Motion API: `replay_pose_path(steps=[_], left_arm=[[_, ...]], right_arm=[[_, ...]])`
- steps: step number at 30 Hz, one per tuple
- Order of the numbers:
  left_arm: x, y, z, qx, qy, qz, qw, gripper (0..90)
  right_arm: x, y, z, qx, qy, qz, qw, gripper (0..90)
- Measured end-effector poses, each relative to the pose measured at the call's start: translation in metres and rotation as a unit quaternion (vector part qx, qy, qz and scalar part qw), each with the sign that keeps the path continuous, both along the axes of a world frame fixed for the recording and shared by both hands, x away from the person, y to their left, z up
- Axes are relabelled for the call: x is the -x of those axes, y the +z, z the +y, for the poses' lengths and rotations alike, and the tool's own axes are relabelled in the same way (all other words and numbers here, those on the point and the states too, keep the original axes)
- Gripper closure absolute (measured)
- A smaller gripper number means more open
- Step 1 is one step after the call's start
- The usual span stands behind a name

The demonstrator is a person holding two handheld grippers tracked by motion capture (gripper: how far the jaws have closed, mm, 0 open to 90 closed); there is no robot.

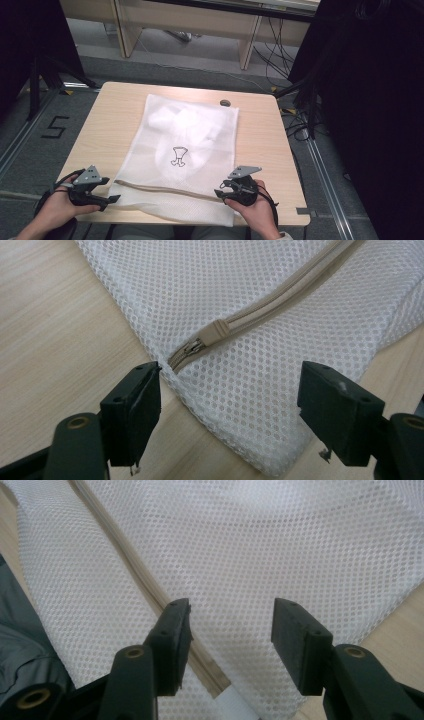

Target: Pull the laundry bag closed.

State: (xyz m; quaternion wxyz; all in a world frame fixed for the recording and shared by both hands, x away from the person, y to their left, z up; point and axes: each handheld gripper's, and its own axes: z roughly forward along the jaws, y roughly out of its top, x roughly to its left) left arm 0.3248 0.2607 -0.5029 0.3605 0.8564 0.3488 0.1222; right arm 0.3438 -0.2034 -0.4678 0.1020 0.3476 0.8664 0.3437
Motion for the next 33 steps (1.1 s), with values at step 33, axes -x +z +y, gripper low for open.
replay_pose_path(steps=[33], left_arm=[[0.000,-0.001,0.001,-0.014,-0.002,0.005,0.9999,25.2]], right_arm=[[-0.013,0.011,0.082,-0.020,0.087,-0.035,0.9954,54.1]])
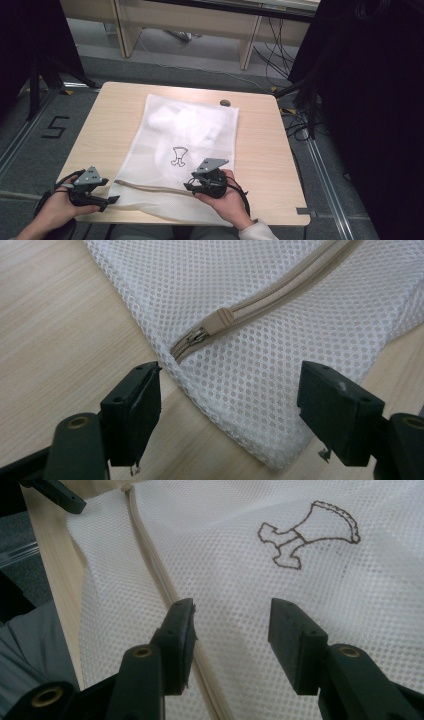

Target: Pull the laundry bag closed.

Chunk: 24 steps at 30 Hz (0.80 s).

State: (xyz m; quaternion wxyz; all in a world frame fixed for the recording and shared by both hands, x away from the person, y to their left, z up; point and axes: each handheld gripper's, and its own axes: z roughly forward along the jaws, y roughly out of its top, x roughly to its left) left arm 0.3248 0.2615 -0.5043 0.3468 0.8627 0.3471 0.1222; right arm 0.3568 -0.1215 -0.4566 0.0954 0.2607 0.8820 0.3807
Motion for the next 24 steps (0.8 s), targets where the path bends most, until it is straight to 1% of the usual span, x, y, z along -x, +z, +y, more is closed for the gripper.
replay_pose_path(steps=[1,2,4,5,6,7,8,9,10,11,12,13,14,15,17,18,20,21,23,24], left_arm=[[0.001,0.000,0.000,0.003,0.007,0.004,1.0000,25.2],[0.001,0.000,0.001,0.002,0.004,0.003,1.0000,25.2],[0.001,0.000,0.001,-0.001,0.002,0.002,1.0000,25.3],[0.001,0.000,0.001,0.001,0.004,0.002,1.0000,25.3],[0.002,0.000,0.001,0.005,0.005,0.005,1.0000,25.3],[0.002,0.000,0.001,0.005,0.005,0.005,1.0000,25.3],[0.002,0.000,0.002,0.002,0.002,0.000,1.0000,25.4],[0.002,0.000,0.002,0.002,0.002,0.000,1.0000,25.3],[0.002,0.000,0.002,0.002,0.002,0.000,1.0000,25.3],[0.003,0.000,0.002,0.001,0.001,-0.001,1.0000,25.3],[0.004,0.000,0.002,0.008,0.010,0.005,0.9999,25.3],[0.004,0.000,0.002,0.008,0.008,0.004,0.9999,25.3],[0.003,0.001,0.003,0.001,0.002,-0.002,1.0000,25.4],[0.003,0.001,0.002,0.004,0.002,-0.001,1.0000,25.4],[0.003,0.001,0.002,0.004,0.001,-0.001,1.0000,25.4],[0.003,0.001,0.002,0.004,0.002,-0.002,1.0000,25.4],[0.003,0.001,0.003,0.003,-0.001,-0.001,1.0000,25.4],[0.003,0.001,0.003,0.005,0.000,-0.002,1.0000,25.4],[0.003,0.001,0.003,0.006,0.000,-0.001,1.0000,25.4],[0.003,0.001,0.003,0.005,0.000,-0.002,1.0000,25.3]], right_arm=[[0.000,-0.001,0.004,-0.004,-0.008,0.002,1.0000,54.1],[0.000,0.000,0.005,-0.002,0.000,0.001,1.0000,54.2],[0.000,0.002,0.007,0.001,0.004,0.005,1.0000,54.4],[-0.001,0.003,0.010,0.000,0.008,-0.002,1.0000,54.7],[-0.001,0.003,0.016,-0.009,0.009,-0.004,0.9999,54.9],[-0.001,0.003,0.016,-0.009,0.009,-0.004,0.9999,54.9],[-0.003,0.005,0.020,-0.001,0.022,0.000,0.9998,55.0],[-0.002,0.004,0.024,-0.007,0.016,-0.001,0.9998,55.1],[-0.002,0.004,0.024,-0.007,0.016,-0.001,0.9998,55.1],[-0.005,0.004,0.028,-0.004,0.031,-0.005,0.9995,55.4],[-0.004,0.004,0.030,-0.007,0.024,-0.006,0.9997,55.4],[-0.005,0.004,0.032,0.000,0.036,-0.006,0.9993,55.7],[-0.004,0.003,0.034,-0.006,0.023,0.002,0.9997,56.0],[-0.004,0.003,0.037,-0.007,0.026,0.001,0.9996,56.3],[-0.006,0.002,0.041,-0.004,0.031,-0.003,0.9995,57.0],[-0.006,0.003,0.043,0.001,0.036,0.002,0.9993,57.5],[-0.007,0.002,0.045,-0.002,0.040,-0.002,0.9992,57.6],[-0.008,0.003,0.050,-0.002,0.040,0.004,0.9992,57.7],[-0.008,0.002,0.052,-0.005,0.039,0.003,0.9992,57.7],[-0.009,0.001,0.058,-0.001,0.044,0.002,0.9990,57.8]])
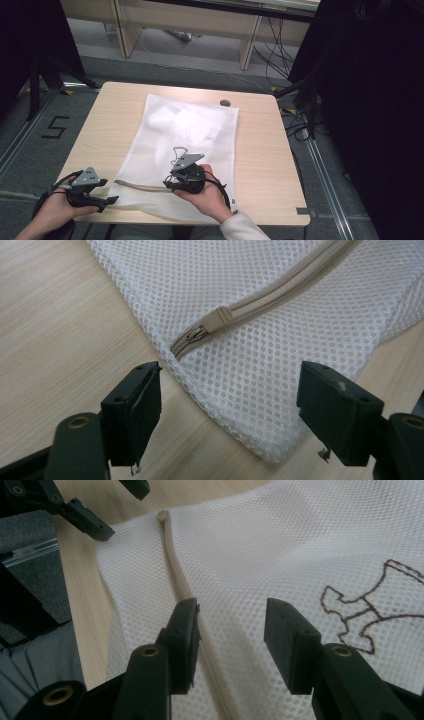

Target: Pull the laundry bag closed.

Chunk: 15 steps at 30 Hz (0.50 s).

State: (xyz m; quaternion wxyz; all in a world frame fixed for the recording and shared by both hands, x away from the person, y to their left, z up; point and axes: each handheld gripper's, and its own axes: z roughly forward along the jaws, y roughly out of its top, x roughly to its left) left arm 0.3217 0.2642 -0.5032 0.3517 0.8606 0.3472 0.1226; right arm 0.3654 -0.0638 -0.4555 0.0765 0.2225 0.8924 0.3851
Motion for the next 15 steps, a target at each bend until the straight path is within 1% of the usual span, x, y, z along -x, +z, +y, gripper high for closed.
replay_pose_path(steps=[3,4,5,6,7,8,9,10,12,13,14,15], left_arm=[[0.000,0.000,0.000,0.000,-0.001,0.000,1.0000,25.5],[0.000,0.000,0.000,0.000,-0.001,0.000,1.0000,25.5],[0.000,0.000,0.000,0.000,0.000,0.000,1.0000,25.7],[0.000,0.000,0.000,0.000,0.001,0.000,1.0000,25.7],[0.000,0.000,0.000,0.000,0.000,0.000,1.0000,25.7],[0.000,0.000,0.000,0.000,0.000,0.000,1.0000,25.7],[0.000,0.000,0.000,0.000,0.000,0.000,1.0000,25.7],[0.000,0.000,0.000,0.001,0.000,0.000,1.0000,25.7],[0.000,0.000,0.000,0.001,0.001,0.001,1.0000,25.7],[0.000,0.000,0.000,-0.002,0.003,-0.001,1.0000,25.7],[0.000,0.000,0.000,0.002,0.004,0.001,1.0000,25.7],[0.000,0.000,0.000,0.002,0.004,0.001,1.0000,25.7]], right_arm=[[0.000,-0.001,0.006,0.001,0.005,0.003,1.0000,57.8],[-0.001,-0.001,0.008,0.008,0.013,0.007,0.9999,57.8],[-0.001,-0.002,0.011,0.004,0.012,0.005,0.9999,57.9],[-0.001,-0.002,0.013,0.001,0.008,0.009,0.9999,57.8],[-0.001,-0.001,0.013,0.007,0.011,0.010,0.9999,57.9],[-0.002,-0.002,0.017,0.000,0.012,0.007,0.9999,57.9],[-0.002,-0.001,0.018,0.008,0.013,0.010,0.9998,57.9],[-0.003,-0.002,0.020,0.002,0.013,0.006,0.9999,57.9],[-0.003,-0.002,0.022,0.000,0.014,0.009,0.9999,57.9],[-0.003,-0.001,0.026,0.008,0.019,0.012,0.9997,57.8],[-0.003,-0.003,0.029,0.001,0.019,0.007,0.9998,57.8],[-0.003,-0.003,0.029,0.001,0.019,0.007,0.9998,57.8]])
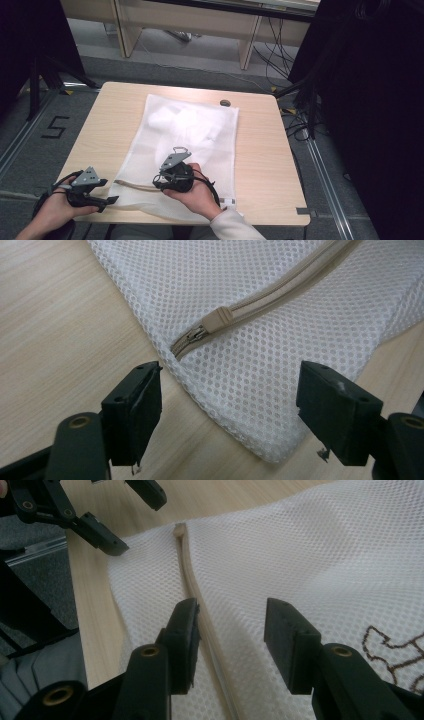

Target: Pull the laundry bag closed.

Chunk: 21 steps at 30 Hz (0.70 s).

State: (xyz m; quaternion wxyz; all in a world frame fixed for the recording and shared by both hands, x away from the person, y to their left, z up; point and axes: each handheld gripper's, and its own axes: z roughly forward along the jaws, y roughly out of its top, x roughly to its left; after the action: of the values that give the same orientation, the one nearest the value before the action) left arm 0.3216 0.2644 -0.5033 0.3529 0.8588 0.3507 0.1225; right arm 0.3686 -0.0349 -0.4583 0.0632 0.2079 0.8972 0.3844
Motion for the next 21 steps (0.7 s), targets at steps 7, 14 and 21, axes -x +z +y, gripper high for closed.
replay_pose_path(steps=[7,14,21], left_arm=[[0.001,0.000,0.000,0.008,0.010,0.004,0.9999,25.4],[0.000,0.000,0.001,0.004,0.003,-0.005,1.0000,25.2],[0.000,0.000,0.000,0.007,0.004,-0.006,1.0000,25.1]], right_arm=[[-0.003,-0.001,0.010,0.006,0.016,0.005,0.9998,57.6],[-0.003,-0.002,0.021,0.008,0.020,0.012,0.9997,59.4],[-0.005,-0.005,0.041,0.004,0.037,0.015,0.9992,63.2]])
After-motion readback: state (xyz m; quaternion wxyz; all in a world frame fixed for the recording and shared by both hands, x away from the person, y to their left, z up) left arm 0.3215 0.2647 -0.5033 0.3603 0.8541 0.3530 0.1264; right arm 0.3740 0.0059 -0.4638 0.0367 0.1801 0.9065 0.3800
